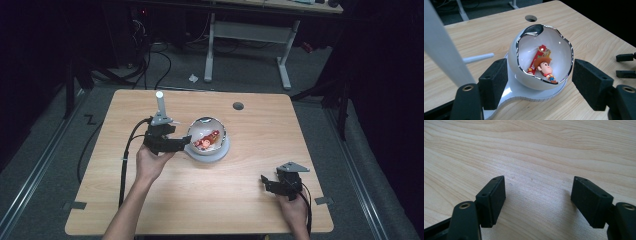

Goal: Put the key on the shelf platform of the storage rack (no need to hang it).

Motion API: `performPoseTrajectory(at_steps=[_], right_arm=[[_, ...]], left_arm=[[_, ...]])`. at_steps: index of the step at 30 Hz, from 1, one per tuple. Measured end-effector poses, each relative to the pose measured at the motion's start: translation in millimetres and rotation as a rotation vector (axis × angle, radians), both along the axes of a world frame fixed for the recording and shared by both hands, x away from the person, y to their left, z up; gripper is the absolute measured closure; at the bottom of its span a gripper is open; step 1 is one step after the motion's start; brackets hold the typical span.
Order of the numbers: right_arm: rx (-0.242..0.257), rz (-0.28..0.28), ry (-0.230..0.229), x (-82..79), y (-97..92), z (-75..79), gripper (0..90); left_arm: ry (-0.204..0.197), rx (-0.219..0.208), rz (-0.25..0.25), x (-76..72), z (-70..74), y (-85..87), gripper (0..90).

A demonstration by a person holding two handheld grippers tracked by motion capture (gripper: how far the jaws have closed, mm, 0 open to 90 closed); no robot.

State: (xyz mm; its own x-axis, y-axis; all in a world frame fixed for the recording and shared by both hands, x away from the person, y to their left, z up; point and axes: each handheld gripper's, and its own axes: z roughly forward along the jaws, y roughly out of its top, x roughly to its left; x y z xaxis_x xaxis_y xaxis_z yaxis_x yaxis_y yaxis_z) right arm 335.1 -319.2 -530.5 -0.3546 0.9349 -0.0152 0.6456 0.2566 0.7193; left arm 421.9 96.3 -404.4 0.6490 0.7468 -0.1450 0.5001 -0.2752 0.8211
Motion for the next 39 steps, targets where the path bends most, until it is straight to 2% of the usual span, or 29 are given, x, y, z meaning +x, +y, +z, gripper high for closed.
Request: performPoseTrajectory(at_steps=[17, 23, 39], right_arm=[[0.000, 0.000, 0.000, 0.0, 0.0, 0.0, 28.2], [0.000, 0.000, 0.000, 0.0, 0.0, 0.0, 28.2], [0.000, -0.001, 0.000, 0.0, 0.1, 0.0, 28.2]], left_arm=[[0.010, -0.028, 0.040, -17.4, -4.2, 28.8, 29.7], [0.001, -0.038, 0.057, -22.8, -3.4, 39.3, 28.5], [-0.008, -0.045, 0.090, -36.0, -4.7, 55.5, 27.2]])
